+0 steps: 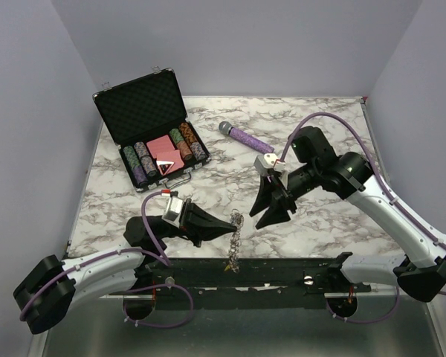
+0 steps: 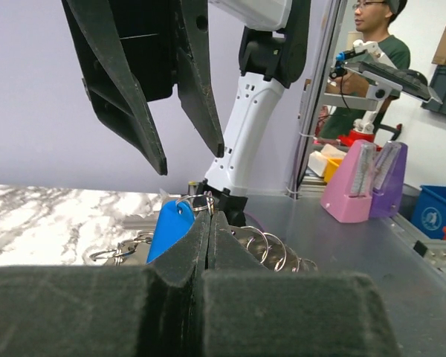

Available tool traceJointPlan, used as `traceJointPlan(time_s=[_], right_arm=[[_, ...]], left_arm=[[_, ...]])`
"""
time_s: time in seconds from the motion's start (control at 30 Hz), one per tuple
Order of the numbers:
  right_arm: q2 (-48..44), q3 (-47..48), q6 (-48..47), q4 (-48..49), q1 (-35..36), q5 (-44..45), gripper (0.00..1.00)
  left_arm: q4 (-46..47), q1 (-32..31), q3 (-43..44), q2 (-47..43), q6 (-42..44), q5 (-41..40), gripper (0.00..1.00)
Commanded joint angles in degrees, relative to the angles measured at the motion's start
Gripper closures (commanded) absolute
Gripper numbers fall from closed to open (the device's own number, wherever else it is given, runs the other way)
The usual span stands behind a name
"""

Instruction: Put the keys on the keyring

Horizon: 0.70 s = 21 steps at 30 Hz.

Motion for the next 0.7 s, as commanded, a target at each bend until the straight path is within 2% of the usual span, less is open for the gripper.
traceJointPlan(time_s=[0.0,0.23,0.67], right_arm=[[-0.96,-0.80,0.18,3.56,-0.08,-2.05,0.52],[-0.70,-3.35,6.41,10.14,0.01,-1.79,0.52],[0.36,-4.40,8.17,11.82,0.01,-0.64,0.55]], left_arm=[[3.61,-0.38,1.48,-1.17,5.31,-3.18,1.00],[3.96,-0.47,2.62,0.06,7.25,-3.97,1.00],[3.61,-0.65,2.62,1.55,8.92,-6.78,1.00]])
